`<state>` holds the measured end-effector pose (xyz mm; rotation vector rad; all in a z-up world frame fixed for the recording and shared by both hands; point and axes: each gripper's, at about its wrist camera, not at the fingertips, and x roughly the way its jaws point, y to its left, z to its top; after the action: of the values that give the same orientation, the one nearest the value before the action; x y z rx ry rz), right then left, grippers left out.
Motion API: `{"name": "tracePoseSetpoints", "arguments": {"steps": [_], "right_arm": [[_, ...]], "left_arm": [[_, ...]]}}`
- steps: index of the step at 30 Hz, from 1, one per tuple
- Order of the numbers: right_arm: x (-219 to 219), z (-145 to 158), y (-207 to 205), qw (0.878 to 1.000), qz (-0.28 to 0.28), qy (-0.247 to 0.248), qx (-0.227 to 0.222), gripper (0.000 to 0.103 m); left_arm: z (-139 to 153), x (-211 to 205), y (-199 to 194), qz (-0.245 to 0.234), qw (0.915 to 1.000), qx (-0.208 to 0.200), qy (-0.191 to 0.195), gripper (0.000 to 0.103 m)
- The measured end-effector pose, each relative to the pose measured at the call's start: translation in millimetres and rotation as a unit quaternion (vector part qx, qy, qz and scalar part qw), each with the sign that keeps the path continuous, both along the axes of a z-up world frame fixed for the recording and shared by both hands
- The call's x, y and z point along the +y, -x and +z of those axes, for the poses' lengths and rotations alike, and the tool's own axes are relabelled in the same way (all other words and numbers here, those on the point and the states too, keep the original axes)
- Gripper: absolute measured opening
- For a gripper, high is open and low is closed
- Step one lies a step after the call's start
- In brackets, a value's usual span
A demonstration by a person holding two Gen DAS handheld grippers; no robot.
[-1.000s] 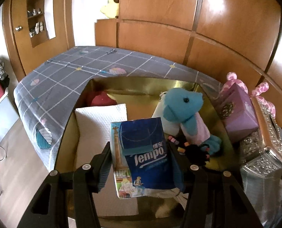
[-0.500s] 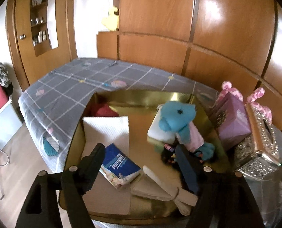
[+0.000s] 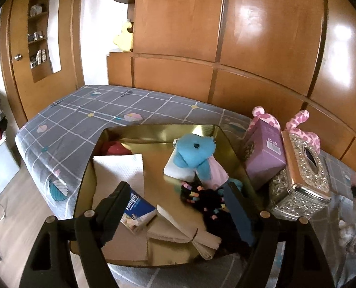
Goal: Organize soft objects
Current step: 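Carry the pink rolled towel into the gold tray and open the right tool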
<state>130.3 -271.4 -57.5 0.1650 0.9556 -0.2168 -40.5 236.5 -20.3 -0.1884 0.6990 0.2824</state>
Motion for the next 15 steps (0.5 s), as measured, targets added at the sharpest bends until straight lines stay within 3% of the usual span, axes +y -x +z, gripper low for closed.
{"name": "tracePoseSetpoints", "arguments": {"steps": [4,8,11,15], "right_arm": [[49,47,-18,0.997,0.043,-0.019,-0.068,0.040],[112,92,-33,0.986,0.112,-0.024,-0.124,0.040],[170,118,-39,0.971,0.181,-0.032,-0.153,0.040],[242,127,-40,0.949,0.268,-0.052,-0.156,0.040]], "left_arm": [[2,-2,3,-0.002,1.0000,-0.003,0.000,0.083],[4,0,6,0.001,1.0000,-0.008,0.002,0.084],[3,4,7,0.007,0.9999,-0.007,0.005,0.084],[0,11,7,0.014,0.9999,-0.004,0.009,0.084]]}}
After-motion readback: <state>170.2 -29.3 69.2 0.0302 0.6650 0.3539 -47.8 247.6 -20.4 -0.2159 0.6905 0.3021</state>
